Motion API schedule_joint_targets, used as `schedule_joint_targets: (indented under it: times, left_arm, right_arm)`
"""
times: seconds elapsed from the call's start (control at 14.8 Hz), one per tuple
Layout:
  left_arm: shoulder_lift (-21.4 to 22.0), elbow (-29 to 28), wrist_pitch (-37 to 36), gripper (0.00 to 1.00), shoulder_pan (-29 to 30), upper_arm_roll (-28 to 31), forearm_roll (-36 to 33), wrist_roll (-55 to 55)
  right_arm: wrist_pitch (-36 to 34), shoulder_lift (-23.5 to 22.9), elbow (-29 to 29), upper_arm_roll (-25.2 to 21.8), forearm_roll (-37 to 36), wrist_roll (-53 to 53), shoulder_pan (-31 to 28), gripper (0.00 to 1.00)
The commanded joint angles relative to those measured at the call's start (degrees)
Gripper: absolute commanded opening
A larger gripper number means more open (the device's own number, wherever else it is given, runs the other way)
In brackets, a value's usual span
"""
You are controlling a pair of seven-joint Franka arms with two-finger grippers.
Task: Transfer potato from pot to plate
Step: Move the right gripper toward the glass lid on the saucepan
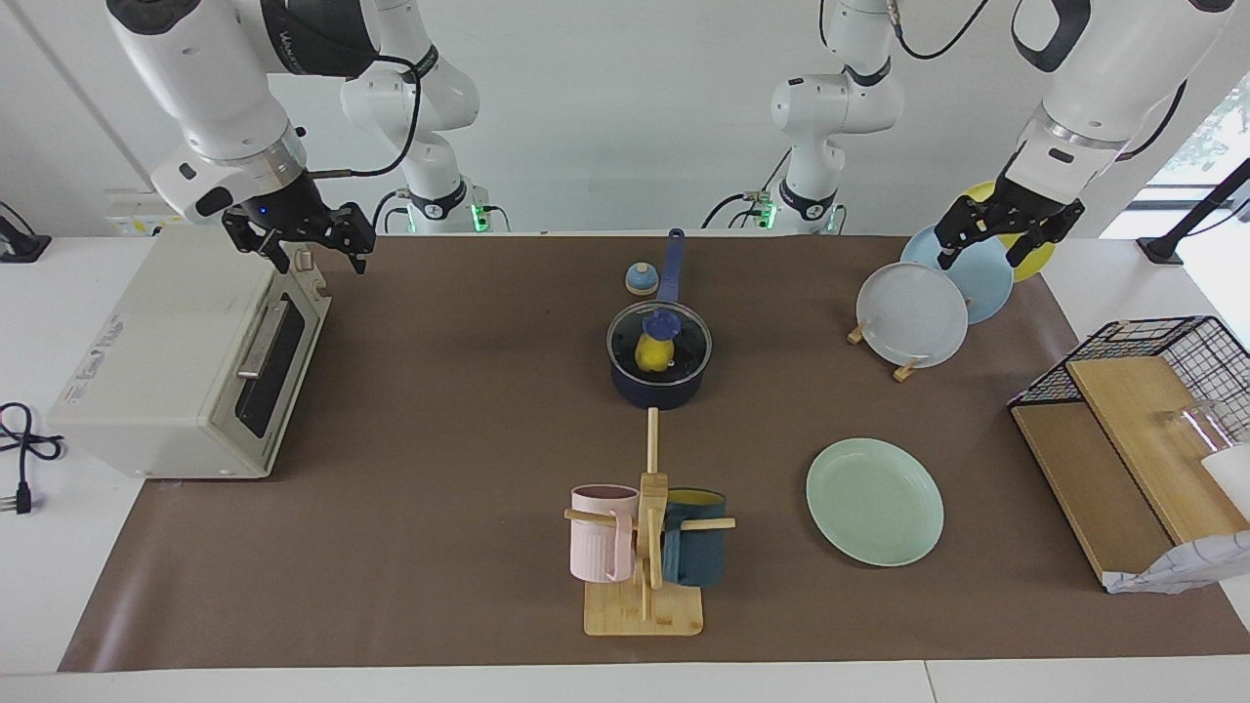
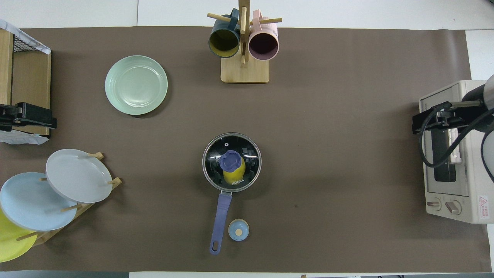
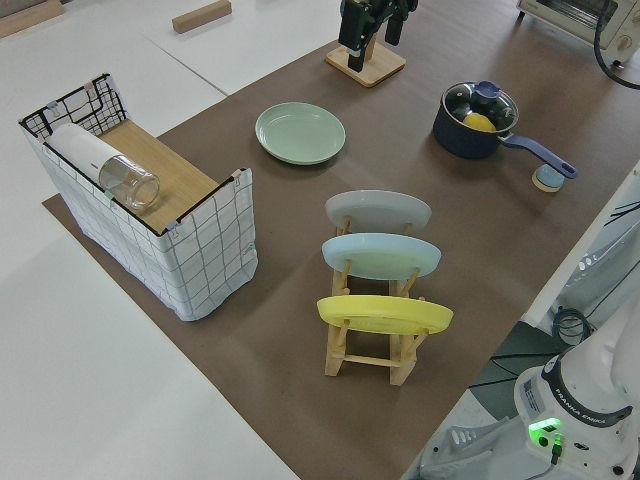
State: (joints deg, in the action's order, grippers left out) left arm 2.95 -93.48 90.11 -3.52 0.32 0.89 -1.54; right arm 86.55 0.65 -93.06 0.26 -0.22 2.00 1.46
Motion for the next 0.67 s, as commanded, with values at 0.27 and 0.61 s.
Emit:
schedule_joint_targets:
  times: [0.27,0.61]
  left_arm:
    - [0.7,-0.8,-0.3,1.0,0.5,-0.5,-1.1,-0.1]
    - [0.7,-0.8,-0.3,1.0,0.5,-0.5,-1.1,-0.1]
  right_arm:
    - [4.7,0.2,-0.8,1.3,1.5,-0.3,8.8,1.0]
    - [5.9,-12.6,11.7,1.4,1.4,20.7,24.2,1.0]
